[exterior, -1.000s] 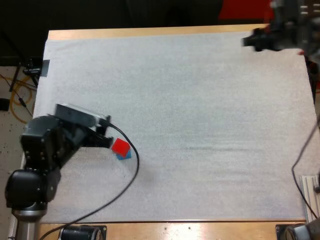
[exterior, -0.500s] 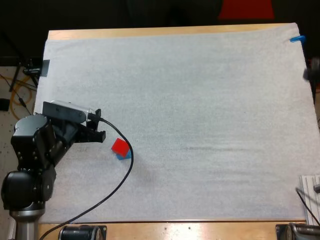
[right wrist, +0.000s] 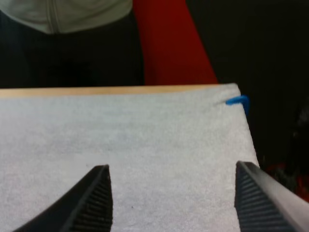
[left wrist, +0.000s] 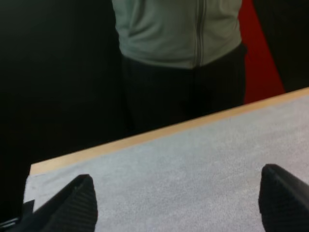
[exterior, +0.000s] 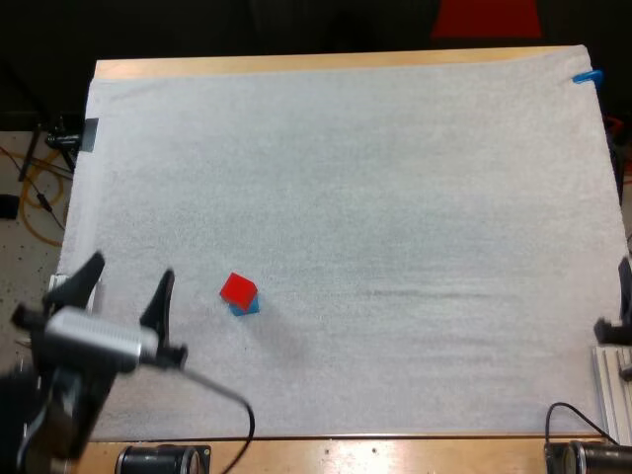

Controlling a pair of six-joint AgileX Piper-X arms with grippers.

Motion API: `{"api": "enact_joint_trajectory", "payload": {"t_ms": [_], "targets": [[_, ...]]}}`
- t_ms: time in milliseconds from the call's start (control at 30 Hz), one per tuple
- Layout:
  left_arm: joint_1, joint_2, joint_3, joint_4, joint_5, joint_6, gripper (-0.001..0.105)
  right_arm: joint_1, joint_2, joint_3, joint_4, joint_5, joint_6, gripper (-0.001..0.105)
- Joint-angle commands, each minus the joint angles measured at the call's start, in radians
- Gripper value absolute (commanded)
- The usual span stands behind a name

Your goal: Stack red cube on blue cube

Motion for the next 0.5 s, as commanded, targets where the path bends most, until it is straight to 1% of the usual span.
{"api": "enact_joint_trajectory", "payload": {"t_ms": [0,67,233,333,400,433,467], "targets": [[-0.001,-0.049,0.017,0.027,0.000,0.006,0.067,-0.001,-0.058,0.024,0.004,-0.011,0.017,0.055],[-0.001,-0.125,0.040,0.050,0.000,0.006,0.067,-0.001,-0.117,0.048,0.010,-0.019,0.043,0.055],[-0.001,-0.342,0.101,0.124,0.004,0.006,0.067,-0.001,-0.263,0.094,0.061,-0.118,0.073,0.055],[-0.001,-0.440,0.123,0.174,0.004,0.006,0.067,-0.001,-0.319,0.102,0.102,-0.121,0.087,0.055],[-0.001,-0.486,0.133,0.211,0.004,0.006,0.067,-0.001,-0.343,0.106,0.124,-0.121,0.087,0.055],[0.000,-0.482,0.126,0.260,0.007,0.006,0.067,-0.001,-0.360,0.107,0.136,-0.121,0.087,0.055],[0.003,-0.478,0.121,0.276,0.009,0.006,0.067,-0.001,-0.367,0.108,0.142,-0.121,0.087,0.055]]}}
